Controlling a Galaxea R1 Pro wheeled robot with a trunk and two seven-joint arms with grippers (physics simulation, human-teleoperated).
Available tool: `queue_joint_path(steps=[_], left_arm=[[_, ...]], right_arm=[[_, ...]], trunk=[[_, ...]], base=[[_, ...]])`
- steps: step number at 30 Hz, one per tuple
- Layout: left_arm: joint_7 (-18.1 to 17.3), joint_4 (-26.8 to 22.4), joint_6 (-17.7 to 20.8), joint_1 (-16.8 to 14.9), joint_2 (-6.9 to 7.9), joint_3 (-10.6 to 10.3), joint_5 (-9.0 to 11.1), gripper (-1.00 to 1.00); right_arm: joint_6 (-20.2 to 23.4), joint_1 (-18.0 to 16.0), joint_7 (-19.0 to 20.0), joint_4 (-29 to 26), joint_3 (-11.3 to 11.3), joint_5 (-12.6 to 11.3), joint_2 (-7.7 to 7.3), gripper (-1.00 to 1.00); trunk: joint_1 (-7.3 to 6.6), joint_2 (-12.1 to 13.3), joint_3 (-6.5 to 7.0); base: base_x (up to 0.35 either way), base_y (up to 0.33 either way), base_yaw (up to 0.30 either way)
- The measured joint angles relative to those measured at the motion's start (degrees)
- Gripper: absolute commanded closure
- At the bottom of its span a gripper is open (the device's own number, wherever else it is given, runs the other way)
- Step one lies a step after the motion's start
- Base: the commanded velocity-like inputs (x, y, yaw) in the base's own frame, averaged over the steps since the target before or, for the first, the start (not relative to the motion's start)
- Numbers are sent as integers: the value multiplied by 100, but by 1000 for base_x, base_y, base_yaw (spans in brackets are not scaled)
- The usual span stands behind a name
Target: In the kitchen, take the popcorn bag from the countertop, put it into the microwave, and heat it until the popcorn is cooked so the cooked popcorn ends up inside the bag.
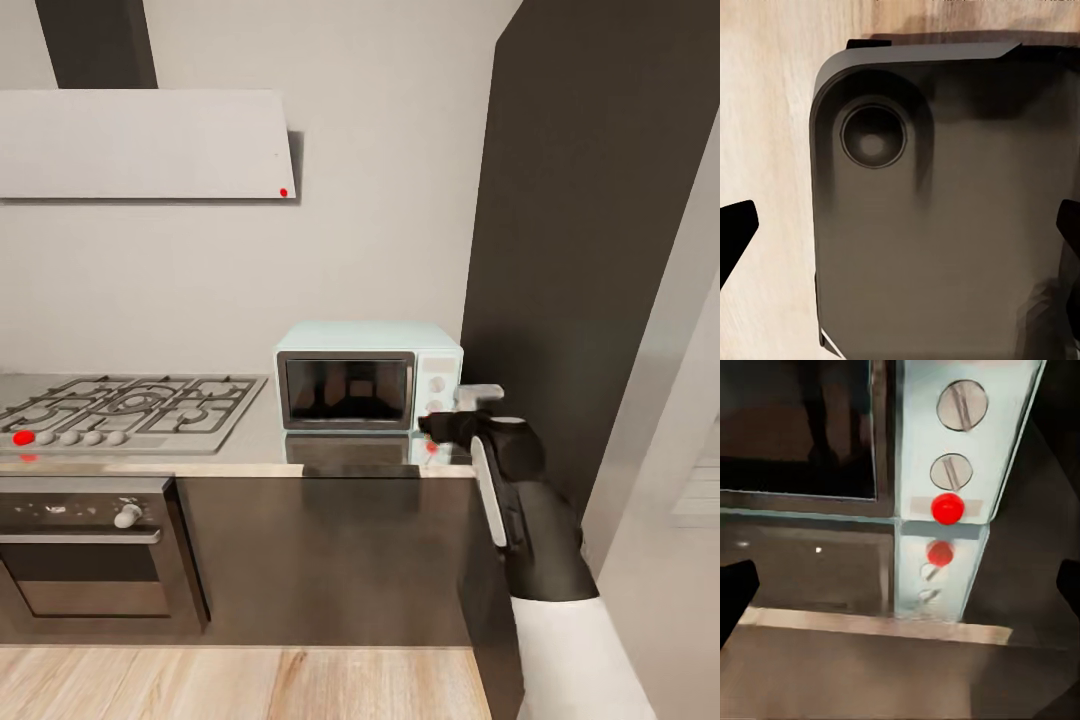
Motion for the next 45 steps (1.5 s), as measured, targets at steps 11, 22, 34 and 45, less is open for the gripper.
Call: queue_joint_path(steps=[11, 22, 34, 45], left_arm=[[0, -3, 0, 0, 8, -1, 0, -100], [0, -6, 0, 0, 9, -1, 0, -100], [0, -6, 0, 0, 9, 7, 0, -100], [0, -6, 0, 0, 12, 3, 0, -100]], right_arm=[[-365, -643, -160, 73, -64, 22, 89, -100], [-2389, -38, -704, 1144, -46, -66, 89, -100], [-2837, 152, -719, 1514, -42, -61, 90, -100], [-2612, 153, -711, 1442, -54, -21, 88, -100]], trunk=[[0, 0, -1], [1, 1, -2], [0, 0, -1], [0, 1, -1]], base=[[0, 0, 0], [0, 0, 0], [0, 10, 0], [0, 293, 0]])
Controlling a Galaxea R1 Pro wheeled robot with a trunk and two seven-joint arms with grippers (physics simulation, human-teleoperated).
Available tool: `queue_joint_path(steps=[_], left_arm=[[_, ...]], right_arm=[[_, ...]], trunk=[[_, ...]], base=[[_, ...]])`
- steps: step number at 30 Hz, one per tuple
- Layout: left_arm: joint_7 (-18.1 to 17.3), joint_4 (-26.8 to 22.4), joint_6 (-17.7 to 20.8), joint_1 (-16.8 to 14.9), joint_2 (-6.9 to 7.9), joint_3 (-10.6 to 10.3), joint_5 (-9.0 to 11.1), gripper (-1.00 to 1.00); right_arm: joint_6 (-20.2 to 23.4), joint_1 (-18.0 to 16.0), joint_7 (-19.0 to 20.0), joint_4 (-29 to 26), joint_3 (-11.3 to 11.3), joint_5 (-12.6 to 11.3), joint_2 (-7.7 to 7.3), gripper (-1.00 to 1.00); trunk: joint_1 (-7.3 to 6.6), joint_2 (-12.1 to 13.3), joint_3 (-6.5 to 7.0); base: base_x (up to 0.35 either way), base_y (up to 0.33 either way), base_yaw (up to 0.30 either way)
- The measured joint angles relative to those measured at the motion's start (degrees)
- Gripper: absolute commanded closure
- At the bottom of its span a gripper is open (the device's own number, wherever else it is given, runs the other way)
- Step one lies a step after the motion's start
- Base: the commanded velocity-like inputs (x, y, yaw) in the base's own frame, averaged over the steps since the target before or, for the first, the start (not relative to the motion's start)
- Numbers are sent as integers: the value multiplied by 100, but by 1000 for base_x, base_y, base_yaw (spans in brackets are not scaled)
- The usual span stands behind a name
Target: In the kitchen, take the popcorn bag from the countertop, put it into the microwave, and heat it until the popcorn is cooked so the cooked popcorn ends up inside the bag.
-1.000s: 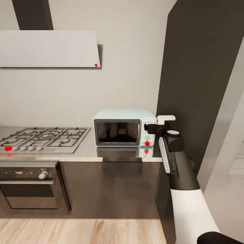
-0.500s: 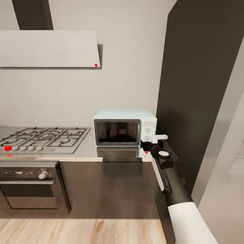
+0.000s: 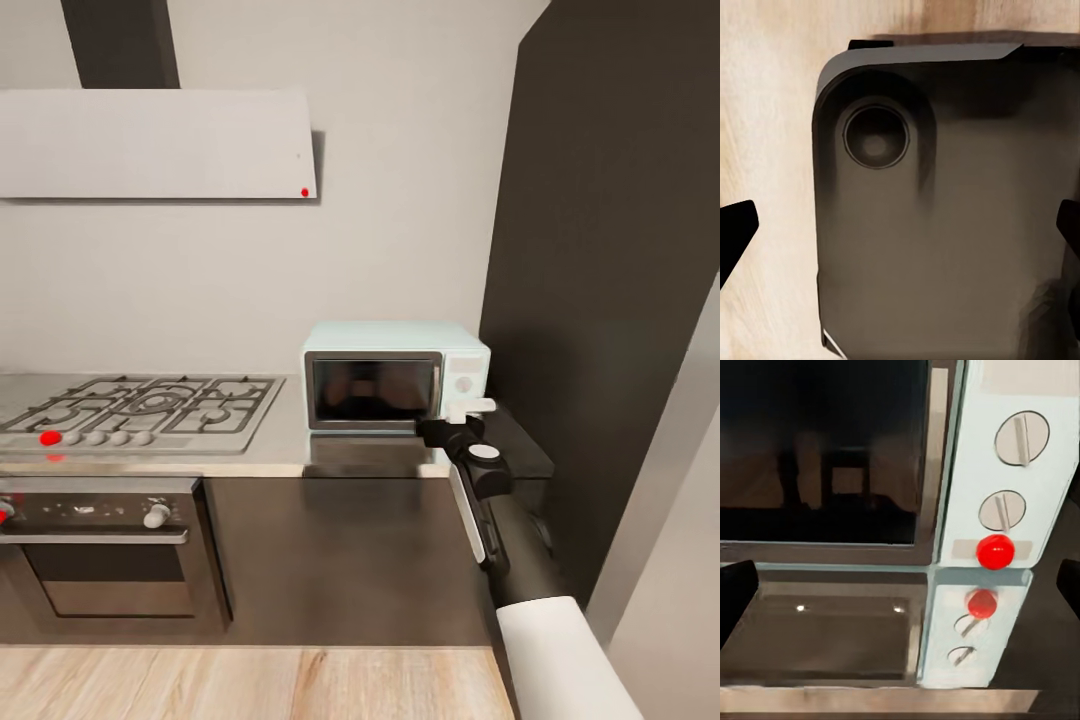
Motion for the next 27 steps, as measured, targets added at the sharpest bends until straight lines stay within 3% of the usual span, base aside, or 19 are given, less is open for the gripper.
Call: queue_joint_path(steps=[8, 12, 14, 17, 27], left_arm=[[0, 0, 0, 0, -3, -4, 0, -100], [0, 0, 0, 0, 3, -4, 0, -100], [0, 0, 0, 0, 5, -4, 0, -100], [0, 0, 0, 0, 5, -5, 0, -100], [0, 0, 0, 0, -3, -4, 0, -100]], right_arm=[[-51, -1, -11, -28, -19, 3, 1, -100], [-11, -1, -1, -221, -208, 20, 1, -100], [269, -1, -4, -625, -245, 31, 0, -100], [458, -1, -8, -753, -253, 32, 0, -100], [462, -1, -16, -715, -253, -13, 0, -100]], trunk=[[0, 0, 0], [0, -1, 0], [0, -1, 0], [0, -1, 0], [0, 0, 0]], base=[[0, 57, 0], [0, 1, 0], [0, 0, 0], [0, 0, 0], [0, 0, 0]])
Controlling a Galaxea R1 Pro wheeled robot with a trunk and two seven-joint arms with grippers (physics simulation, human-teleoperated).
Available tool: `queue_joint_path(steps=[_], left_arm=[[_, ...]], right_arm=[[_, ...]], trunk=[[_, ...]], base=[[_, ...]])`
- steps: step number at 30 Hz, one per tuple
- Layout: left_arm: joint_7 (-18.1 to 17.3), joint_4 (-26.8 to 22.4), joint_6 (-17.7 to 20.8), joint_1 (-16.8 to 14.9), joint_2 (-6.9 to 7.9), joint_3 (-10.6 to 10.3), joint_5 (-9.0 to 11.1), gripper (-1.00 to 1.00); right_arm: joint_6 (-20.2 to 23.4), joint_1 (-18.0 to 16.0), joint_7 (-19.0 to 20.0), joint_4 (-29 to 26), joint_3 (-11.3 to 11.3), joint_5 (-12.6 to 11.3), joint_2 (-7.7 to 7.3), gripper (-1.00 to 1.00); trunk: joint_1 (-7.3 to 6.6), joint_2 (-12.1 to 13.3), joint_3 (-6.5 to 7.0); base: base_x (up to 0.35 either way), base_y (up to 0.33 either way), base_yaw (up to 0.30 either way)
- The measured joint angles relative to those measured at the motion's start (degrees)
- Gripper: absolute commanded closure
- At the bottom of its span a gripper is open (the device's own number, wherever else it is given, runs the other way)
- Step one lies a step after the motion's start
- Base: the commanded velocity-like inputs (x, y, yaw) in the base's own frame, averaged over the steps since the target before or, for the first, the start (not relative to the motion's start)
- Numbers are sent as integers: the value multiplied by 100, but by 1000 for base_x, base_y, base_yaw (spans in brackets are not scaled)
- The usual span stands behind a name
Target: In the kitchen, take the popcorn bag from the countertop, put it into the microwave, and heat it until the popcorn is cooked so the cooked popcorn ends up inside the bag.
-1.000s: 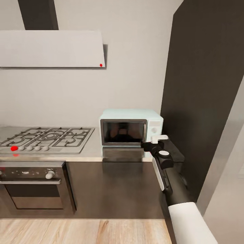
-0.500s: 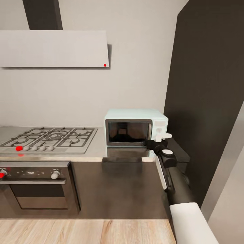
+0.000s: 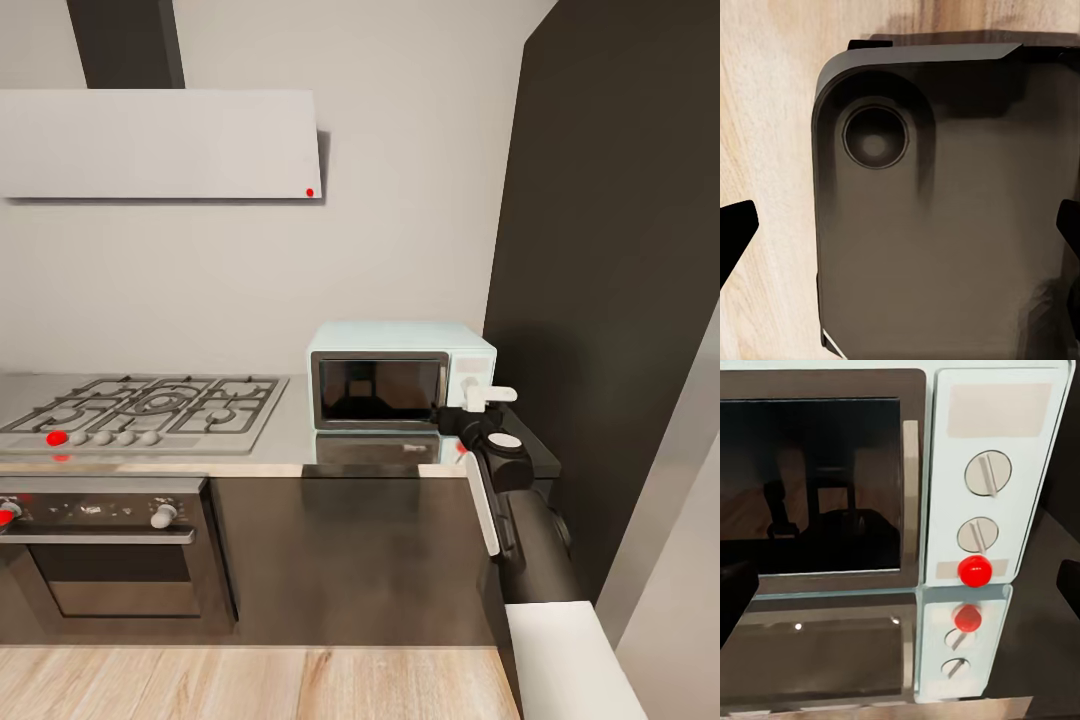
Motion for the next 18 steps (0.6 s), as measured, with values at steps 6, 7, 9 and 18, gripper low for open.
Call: queue_joint_path(steps=[6, 7, 9, 18], left_arm=[[0, 0, 0, 0, 8, -5, 0, -100], [0, 0, 0, 0, 8, -3, 0, -100], [0, 0, 0, 0, 9, -4, 0, -100], [0, 0, 0, 0, 9, -5, 0, -100]], right_arm=[[-10, 0, 0, 23, 0, -8, 0, -100], [-11, 0, -2, 26, 0, -10, 0, -100], [-13, 0, -7, 35, 0, -12, 0, -100], [-12, 0, -17, 43, 0, -7, 0, -100]], trunk=[[-2, 0, 0], [-2, 0, 0], [-2, 0, 0], [-2, 0, 0]], base=[[127, 0, 0], [231, 0, 0], [239, 0, 0], [237, 0, 0]])
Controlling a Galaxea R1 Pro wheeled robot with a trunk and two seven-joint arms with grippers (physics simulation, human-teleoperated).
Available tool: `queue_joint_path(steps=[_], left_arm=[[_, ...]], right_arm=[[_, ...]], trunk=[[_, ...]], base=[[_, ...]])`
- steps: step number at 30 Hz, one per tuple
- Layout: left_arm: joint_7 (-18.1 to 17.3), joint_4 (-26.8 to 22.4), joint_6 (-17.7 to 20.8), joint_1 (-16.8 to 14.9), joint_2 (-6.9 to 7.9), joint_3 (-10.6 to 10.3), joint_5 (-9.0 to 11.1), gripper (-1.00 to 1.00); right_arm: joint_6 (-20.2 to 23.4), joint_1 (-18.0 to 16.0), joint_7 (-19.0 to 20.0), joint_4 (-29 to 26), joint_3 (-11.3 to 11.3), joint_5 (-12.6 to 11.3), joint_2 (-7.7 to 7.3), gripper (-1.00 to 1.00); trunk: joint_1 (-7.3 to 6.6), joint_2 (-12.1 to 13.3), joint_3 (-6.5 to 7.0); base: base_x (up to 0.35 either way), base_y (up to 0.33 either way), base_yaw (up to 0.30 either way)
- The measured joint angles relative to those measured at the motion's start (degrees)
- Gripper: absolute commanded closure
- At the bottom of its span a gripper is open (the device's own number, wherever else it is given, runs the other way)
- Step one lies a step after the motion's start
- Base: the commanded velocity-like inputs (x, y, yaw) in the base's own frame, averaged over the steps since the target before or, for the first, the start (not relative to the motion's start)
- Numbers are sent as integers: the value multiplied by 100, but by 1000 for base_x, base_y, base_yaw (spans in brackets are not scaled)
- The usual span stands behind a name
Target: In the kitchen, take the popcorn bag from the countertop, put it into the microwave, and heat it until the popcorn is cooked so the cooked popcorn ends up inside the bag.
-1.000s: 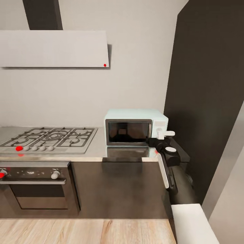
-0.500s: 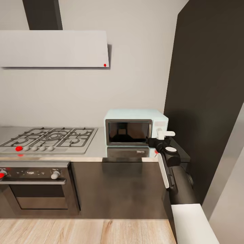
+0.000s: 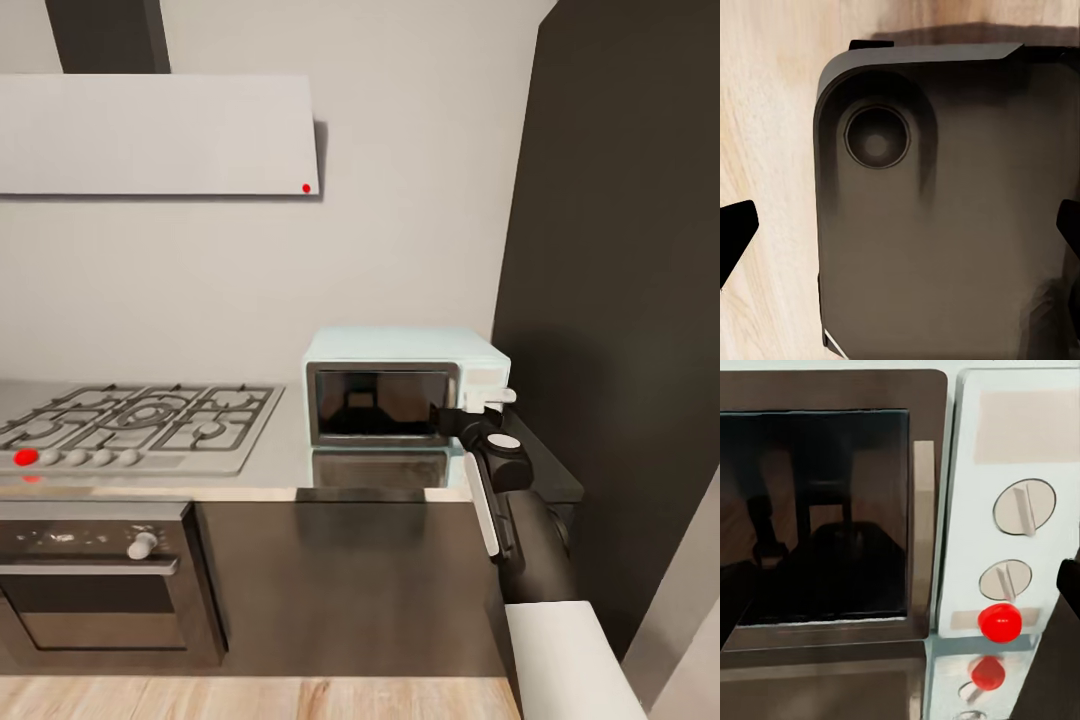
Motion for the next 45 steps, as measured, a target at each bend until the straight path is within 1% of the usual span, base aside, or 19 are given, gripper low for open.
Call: queue_joint_path(steps=[14, 28, 34, 45], left_arm=[[-2, 0, 0, 0, 0, -3, 1, -100], [0, 0, 0, 0, -1, 3, 0, -100], [0, 0, 0, 0, 1, -3, 2, -100], [0, 0, 0, 0, 8, -3, 5, -100]], right_arm=[[-8, 0, -1, 12, -8, 15, 0, -100], [-8, 0, -10, 14, -8, 12, 0, -100], [-8, 0, -10, 23, -8, 13, 0, -100], [-8, 0, -11, 32, -8, 13, 0, -100]], trunk=[[2, 0, 0], [2, 1, 0], [1, 0, 0], [1, 0, 0]], base=[[72, -14, 0], [7, -1, 0], [126, 0, 0], [46, 0, 0]])
